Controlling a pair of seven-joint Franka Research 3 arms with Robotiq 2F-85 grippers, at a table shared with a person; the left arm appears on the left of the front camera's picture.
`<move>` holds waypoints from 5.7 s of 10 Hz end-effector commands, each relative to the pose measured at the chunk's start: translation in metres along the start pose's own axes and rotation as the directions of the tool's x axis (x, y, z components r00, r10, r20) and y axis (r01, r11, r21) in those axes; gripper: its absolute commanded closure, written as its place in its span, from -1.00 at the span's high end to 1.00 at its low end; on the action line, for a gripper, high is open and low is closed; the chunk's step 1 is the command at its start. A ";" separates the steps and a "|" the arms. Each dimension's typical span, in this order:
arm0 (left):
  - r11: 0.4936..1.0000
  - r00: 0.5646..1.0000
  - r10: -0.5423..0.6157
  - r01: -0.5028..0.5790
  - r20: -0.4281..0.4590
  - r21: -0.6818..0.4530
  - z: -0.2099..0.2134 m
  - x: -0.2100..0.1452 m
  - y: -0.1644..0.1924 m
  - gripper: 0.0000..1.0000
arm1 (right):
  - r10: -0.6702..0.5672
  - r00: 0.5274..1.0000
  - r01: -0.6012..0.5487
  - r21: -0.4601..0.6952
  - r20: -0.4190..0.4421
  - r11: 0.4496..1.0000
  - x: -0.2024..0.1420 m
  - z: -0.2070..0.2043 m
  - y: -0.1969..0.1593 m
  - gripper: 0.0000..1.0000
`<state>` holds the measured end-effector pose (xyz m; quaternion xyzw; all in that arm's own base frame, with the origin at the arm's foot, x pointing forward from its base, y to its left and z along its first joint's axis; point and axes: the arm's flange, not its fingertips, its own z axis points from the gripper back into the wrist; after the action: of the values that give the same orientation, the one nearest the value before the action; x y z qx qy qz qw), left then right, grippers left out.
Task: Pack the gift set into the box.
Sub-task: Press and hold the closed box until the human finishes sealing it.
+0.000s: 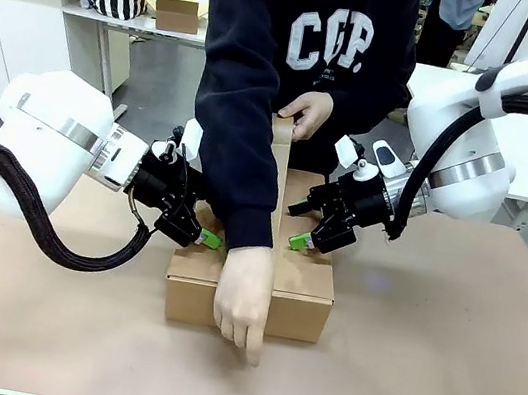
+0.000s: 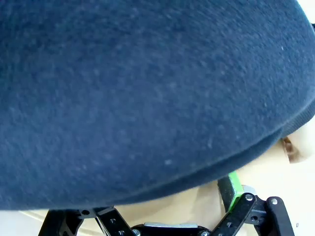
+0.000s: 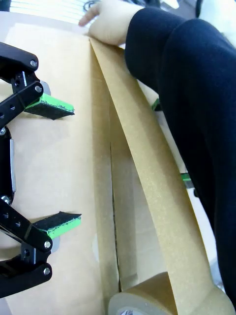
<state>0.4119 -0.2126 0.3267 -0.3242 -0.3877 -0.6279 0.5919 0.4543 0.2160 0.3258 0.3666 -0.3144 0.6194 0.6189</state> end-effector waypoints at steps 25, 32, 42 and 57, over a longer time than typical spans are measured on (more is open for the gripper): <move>1.000 1.000 0.006 -0.006 0.001 -0.008 0.000 -0.004 -0.002 1.00 | -0.004 1.000 0.004 -0.001 -0.004 1.000 -0.002 -0.001 0.000 1.00; 1.000 1.000 0.006 -0.006 0.001 -0.008 0.000 -0.004 -0.002 1.00 | -0.004 1.000 0.004 -0.001 -0.004 1.000 -0.002 -0.001 0.000 1.00; 1.000 1.000 0.006 -0.006 0.001 -0.008 0.000 -0.004 -0.002 1.00 | -0.004 1.000 0.004 -0.001 -0.004 1.000 -0.002 -0.001 0.000 1.00; 1.000 1.000 0.006 -0.006 0.001 -0.008 0.000 -0.004 -0.002 1.00 | -0.004 1.000 0.004 -0.001 -0.004 1.000 -0.002 -0.001 0.000 1.00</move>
<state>0.4119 -0.2126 0.3265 -0.3246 -0.3875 -0.6279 0.5918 0.4544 0.2160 0.3261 0.3664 -0.3147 0.6195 0.6188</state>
